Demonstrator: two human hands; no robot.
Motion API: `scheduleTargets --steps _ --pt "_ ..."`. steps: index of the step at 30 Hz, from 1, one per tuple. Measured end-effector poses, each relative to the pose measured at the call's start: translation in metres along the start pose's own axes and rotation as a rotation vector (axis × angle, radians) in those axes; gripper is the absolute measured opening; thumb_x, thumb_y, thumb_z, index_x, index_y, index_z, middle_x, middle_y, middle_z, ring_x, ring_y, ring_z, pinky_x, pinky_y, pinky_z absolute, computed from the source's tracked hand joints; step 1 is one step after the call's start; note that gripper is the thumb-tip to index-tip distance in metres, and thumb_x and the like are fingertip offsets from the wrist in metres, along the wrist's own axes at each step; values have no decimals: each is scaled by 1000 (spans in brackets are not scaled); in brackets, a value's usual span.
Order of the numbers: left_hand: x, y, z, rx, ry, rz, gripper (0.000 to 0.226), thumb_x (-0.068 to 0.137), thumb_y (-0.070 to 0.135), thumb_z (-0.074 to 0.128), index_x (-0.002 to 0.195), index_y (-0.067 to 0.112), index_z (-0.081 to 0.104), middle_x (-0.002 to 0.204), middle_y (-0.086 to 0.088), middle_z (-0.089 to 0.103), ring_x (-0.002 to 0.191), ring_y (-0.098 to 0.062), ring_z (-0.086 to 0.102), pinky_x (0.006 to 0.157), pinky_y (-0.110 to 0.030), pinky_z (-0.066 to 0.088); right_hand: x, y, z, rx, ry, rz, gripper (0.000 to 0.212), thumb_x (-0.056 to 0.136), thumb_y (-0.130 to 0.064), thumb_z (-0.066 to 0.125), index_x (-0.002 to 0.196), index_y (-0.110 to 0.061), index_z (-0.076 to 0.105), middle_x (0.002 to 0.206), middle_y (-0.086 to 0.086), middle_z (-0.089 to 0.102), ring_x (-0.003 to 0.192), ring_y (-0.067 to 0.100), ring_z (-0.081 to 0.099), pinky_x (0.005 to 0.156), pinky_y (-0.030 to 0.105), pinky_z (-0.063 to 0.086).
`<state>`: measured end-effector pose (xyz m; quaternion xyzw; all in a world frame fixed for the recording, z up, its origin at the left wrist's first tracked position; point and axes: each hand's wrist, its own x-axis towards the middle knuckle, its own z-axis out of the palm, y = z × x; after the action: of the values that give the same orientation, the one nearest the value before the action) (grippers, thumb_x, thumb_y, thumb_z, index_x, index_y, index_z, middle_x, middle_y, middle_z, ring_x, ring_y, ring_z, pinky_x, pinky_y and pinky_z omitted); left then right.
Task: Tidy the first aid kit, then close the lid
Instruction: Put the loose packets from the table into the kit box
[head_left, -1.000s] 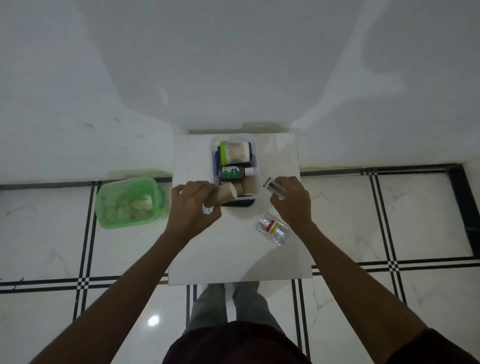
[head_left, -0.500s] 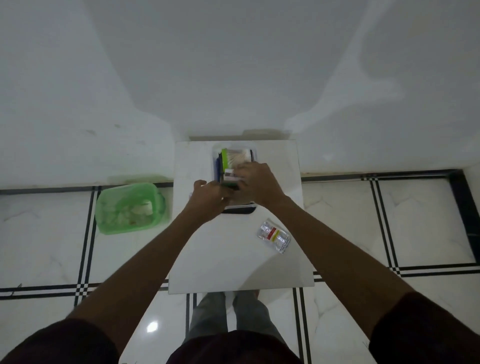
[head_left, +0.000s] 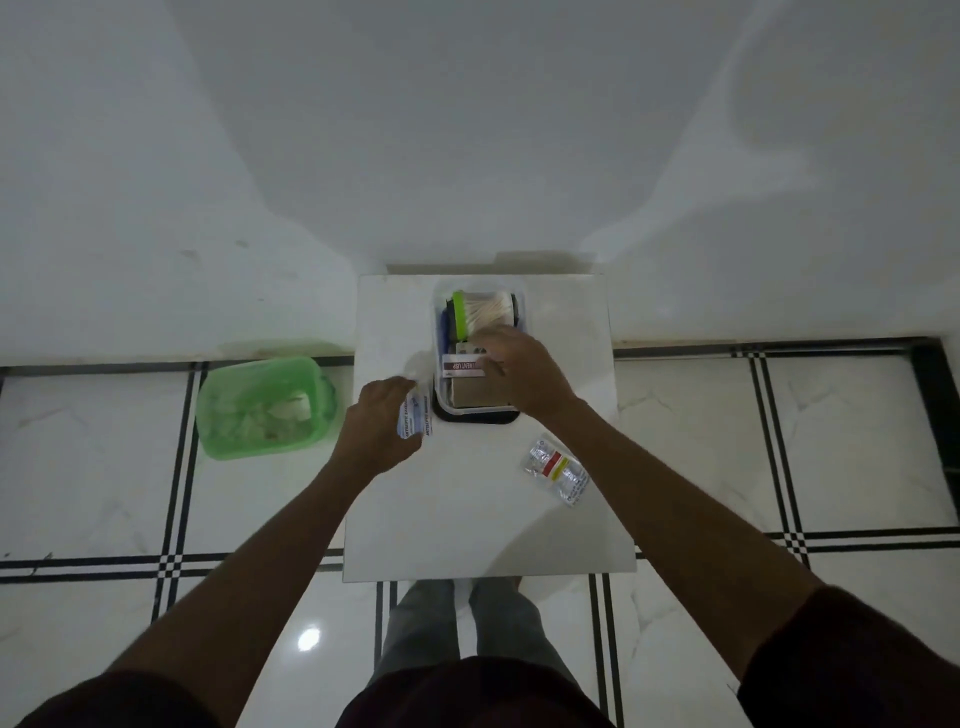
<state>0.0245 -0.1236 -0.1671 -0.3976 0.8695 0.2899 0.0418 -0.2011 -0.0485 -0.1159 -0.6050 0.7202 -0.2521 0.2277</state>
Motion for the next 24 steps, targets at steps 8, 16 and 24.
scheduleTargets --steps 8,16,24 --pt "11 -8 10 90 -123 -3 87 68 12 78 143 6 35 147 -16 39 134 -35 34 97 -54 45 -105 28 29 159 381 637 28 83 -1 65 110 -6 64 106 10 68 100 28 61 86 26 46" --pt "9 -5 23 -39 -39 -36 80 72 8 77 140 -2 37 137 -25 44 122 -43 41 103 -47 35 -112 41 50 -284 -195 717 45 86 -30 64 125 -17 48 121 7 52 114 26 45 86 41 44" --pt "20 -3 16 -8 -81 -204 107 54 26 91 142 4 33 123 -22 37 111 -40 36 97 -47 39 -100 41 47 -372 -267 732 30 83 -29 65 108 -14 58 108 6 52 105 24 48 85 43 46"
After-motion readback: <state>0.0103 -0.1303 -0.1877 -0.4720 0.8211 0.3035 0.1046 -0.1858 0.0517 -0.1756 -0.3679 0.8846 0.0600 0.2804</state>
